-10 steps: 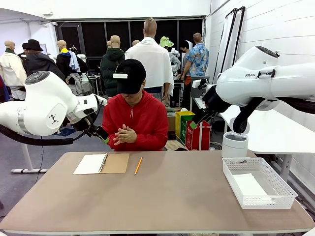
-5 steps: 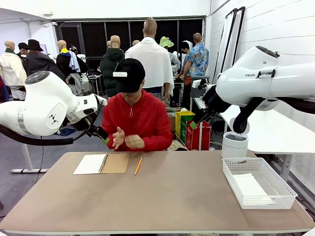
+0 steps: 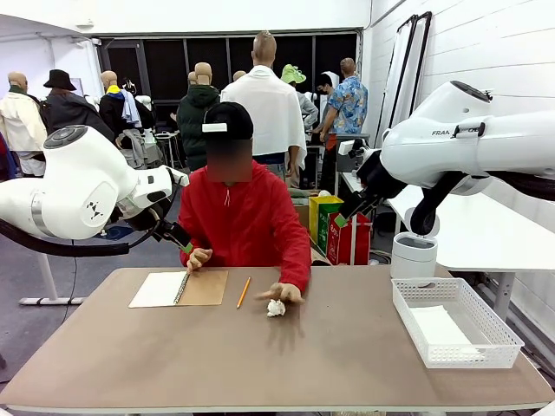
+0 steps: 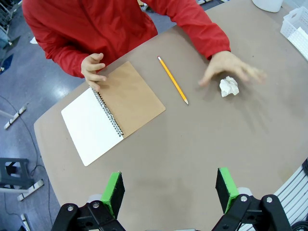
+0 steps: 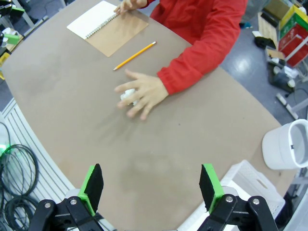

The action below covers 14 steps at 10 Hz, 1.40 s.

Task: Sort the paper based on its condition.
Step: If a person hands you a paper, place it in the Organizing basket , and if it's crumpled, put it in the Trash can.

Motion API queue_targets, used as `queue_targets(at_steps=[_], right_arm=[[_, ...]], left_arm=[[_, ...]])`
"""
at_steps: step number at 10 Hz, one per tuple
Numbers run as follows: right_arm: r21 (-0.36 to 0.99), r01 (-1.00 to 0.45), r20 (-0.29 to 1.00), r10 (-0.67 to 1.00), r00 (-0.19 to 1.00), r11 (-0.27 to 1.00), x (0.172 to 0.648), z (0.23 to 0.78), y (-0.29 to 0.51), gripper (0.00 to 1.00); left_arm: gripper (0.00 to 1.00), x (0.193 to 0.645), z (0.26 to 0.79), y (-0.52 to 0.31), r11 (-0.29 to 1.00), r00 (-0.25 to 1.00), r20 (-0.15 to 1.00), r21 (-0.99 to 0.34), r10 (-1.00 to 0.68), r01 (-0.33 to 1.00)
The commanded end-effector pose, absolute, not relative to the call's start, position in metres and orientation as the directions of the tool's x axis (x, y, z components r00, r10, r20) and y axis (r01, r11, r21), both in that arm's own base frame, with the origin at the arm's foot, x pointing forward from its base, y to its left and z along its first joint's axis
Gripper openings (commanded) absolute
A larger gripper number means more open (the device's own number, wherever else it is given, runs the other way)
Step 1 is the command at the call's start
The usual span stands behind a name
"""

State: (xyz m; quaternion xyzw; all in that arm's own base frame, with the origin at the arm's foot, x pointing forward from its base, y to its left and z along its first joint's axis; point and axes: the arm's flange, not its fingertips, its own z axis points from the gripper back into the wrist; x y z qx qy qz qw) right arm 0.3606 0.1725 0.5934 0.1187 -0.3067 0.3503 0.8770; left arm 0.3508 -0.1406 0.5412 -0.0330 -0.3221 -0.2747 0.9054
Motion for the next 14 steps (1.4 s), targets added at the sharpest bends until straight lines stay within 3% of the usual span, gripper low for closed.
queue_targets(at_steps=[1,11,14], right_arm=[[-0.012,-0.685,0.62,0.543,0.566,0.728,0.36,0.594,0.173,1.0],[-0.007,-0.687,0.621,0.542,0.566,0.726,0.361,0.593,0.172,1.0],[-0.112,-0.728,0.568,0.645,0.512,0.677,0.387,0.582,0.205,1.0]], left_arm=[[1.0,0.351,0.541,-0.14,0.848,0.64,0.605,0.117,-0.474,0.518],[1.0,0.351,0.541,-0.14,0.848,0.64,0.605,0.117,-0.474,0.518],[1.0,0.351,0.541,-0.14,0.848,0.64,0.605,0.117,-0.474,0.518]])
